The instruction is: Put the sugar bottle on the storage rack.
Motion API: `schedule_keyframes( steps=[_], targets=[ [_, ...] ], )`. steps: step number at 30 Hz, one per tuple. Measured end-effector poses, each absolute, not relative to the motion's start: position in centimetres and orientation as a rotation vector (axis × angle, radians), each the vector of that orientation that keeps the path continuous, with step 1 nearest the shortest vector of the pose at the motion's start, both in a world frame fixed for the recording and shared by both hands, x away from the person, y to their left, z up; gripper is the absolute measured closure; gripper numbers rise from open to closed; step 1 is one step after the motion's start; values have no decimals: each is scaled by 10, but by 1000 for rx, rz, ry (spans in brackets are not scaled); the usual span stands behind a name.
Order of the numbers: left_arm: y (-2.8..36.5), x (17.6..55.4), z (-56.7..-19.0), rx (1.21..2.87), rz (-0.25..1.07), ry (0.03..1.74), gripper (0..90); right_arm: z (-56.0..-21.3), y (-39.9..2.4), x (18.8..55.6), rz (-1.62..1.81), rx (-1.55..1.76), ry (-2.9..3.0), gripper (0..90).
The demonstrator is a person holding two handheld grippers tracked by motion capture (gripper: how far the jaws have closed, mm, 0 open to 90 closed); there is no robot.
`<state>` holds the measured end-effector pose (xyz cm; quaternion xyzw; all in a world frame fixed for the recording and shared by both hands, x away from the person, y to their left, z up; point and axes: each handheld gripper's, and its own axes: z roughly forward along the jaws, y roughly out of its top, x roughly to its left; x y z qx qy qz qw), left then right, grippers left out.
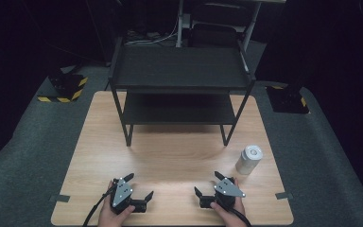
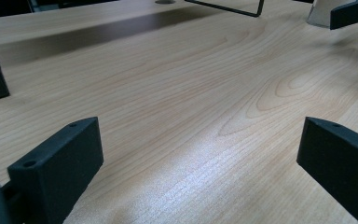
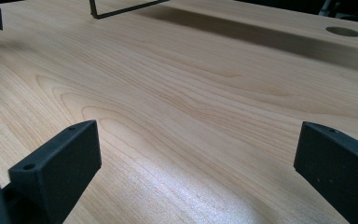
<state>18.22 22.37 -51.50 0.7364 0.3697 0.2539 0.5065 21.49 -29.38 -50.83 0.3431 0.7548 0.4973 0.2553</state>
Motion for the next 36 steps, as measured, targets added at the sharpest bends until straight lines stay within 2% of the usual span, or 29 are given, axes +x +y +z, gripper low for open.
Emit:
schedule_keyframes(
  steps=[10,24,36],
  targets=[
    [223,182,-515,1781,618,882,4,-511,-299,209,1392,910,2008,1],
    [224,182,-515,1777,615,883,4,-496,-313,189,1489,892,1825,1],
    [225,182,-516,1773,610,881,4,-491,-346,169,1420,1001,1671,0]
  ],
)
